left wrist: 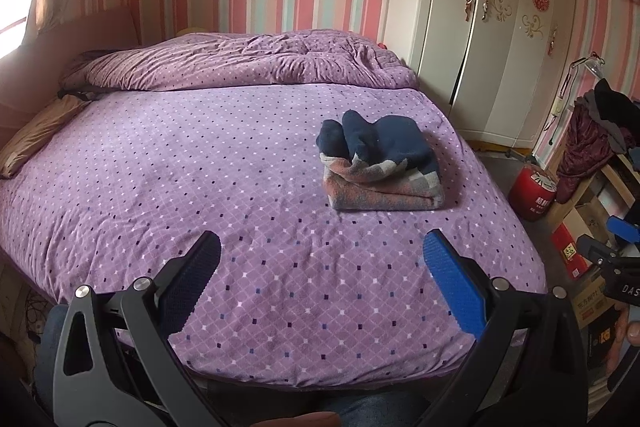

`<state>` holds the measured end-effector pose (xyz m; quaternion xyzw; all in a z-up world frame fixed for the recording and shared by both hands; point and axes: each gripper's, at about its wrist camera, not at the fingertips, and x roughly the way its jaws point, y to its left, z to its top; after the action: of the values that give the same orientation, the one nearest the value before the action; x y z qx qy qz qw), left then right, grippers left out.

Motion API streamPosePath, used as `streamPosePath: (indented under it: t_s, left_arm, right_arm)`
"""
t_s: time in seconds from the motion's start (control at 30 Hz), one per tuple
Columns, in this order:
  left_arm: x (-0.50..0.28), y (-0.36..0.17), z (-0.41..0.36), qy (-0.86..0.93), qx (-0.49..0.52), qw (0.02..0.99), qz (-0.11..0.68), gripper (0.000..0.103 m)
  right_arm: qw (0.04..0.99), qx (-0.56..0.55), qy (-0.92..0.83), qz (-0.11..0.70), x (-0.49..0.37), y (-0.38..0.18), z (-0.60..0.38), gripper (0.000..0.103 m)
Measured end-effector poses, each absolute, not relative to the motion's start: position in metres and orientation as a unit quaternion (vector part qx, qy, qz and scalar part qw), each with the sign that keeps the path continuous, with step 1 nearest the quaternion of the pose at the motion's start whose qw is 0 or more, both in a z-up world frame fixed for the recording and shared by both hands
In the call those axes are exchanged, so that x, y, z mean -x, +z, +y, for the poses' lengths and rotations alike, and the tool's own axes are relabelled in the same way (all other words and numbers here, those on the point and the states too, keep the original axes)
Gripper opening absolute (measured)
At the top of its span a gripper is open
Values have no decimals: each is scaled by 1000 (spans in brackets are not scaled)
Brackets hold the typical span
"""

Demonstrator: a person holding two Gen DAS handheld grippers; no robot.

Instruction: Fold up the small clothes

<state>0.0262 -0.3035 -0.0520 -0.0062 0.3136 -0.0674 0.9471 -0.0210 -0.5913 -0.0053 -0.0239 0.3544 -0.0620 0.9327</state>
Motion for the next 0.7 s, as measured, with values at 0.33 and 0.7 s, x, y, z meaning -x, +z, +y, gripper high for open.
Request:
streamPosePath:
  t_s: [0.33, 0.7]
  left_arm:
    - [-28, -54, -306, -71, 8, 946, 316, 100]
    - [-31, -52, -306, -76, 11, 947, 311, 100]
  right_arm:
    - [934, 20, -57, 353, 20, -6, -590, 101]
    - [932, 26, -55, 357, 17, -8, -589, 101]
